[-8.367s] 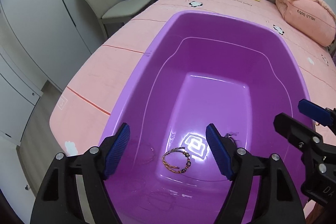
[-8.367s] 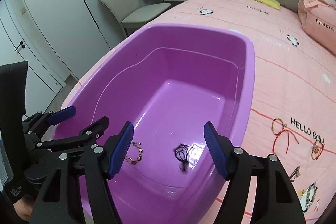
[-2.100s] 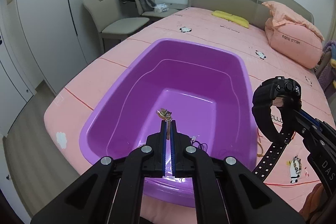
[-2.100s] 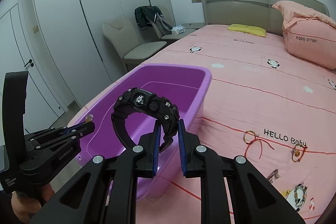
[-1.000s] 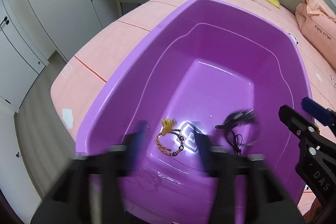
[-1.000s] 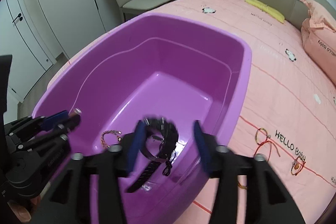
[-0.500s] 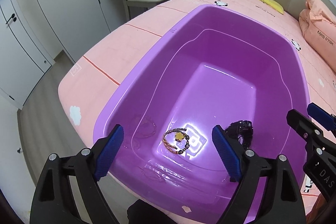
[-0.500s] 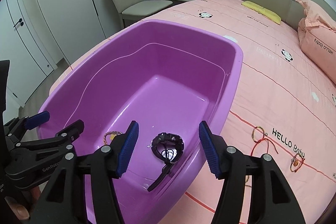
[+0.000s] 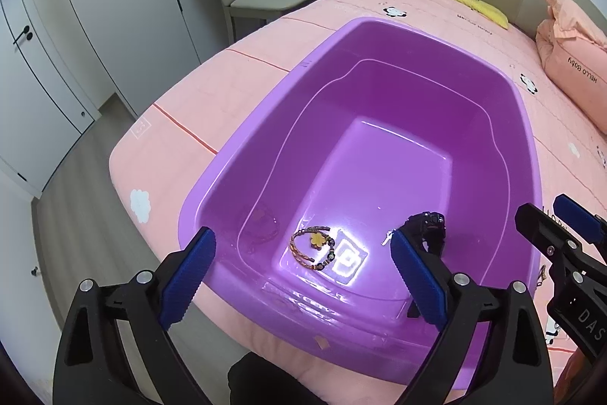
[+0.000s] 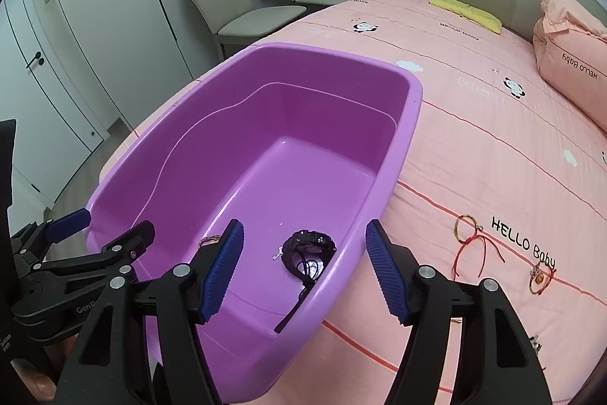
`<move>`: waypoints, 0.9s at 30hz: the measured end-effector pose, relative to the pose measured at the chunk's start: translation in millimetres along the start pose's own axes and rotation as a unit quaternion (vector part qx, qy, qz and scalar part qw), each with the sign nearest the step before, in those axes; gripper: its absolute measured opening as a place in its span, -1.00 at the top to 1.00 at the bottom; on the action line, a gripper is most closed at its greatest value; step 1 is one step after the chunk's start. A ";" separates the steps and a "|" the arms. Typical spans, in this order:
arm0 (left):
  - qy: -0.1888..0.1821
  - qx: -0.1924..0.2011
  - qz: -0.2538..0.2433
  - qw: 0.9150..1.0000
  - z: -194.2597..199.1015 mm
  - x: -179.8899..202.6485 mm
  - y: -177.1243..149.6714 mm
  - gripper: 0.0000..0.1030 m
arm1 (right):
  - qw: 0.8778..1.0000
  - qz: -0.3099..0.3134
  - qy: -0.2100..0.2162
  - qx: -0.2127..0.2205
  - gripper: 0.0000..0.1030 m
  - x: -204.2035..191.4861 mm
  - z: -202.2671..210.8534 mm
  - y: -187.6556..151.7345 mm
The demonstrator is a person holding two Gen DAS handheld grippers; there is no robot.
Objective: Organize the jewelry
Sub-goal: 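Open both grippers to drop the wristwatch and charm into the tub, then move both grippers back toward the remaining jewelry on the bedspread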
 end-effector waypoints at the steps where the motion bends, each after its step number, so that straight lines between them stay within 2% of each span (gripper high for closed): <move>1: -0.001 0.000 -0.001 1.000 1.6 0.5 -0.9 -0.79 | 1.000 -0.001 0.001 -0.001 -0.25 0.1 1.3 -1.0; 16: -0.006 0.010 -0.023 1.000 25.5 10.8 -24.2 -0.81 | 1.000 -0.029 0.001 0.003 -0.29 13.7 34.2 -29.5; 27: -0.017 0.015 -0.043 0.999 38.3 31.3 -40.0 -0.81 | 0.999 -0.036 -0.016 0.022 -0.29 29.3 63.9 -56.6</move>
Point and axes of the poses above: each gripper's, at about its wrist camera, not at the fingertips, and z roughly against the way its jaws point, x to its right, y to its top, the point moved 3 cm from there along -z, roughly the way its jaws point, and after that the axes turned 11 degrees about x, right-handed, at the moved point
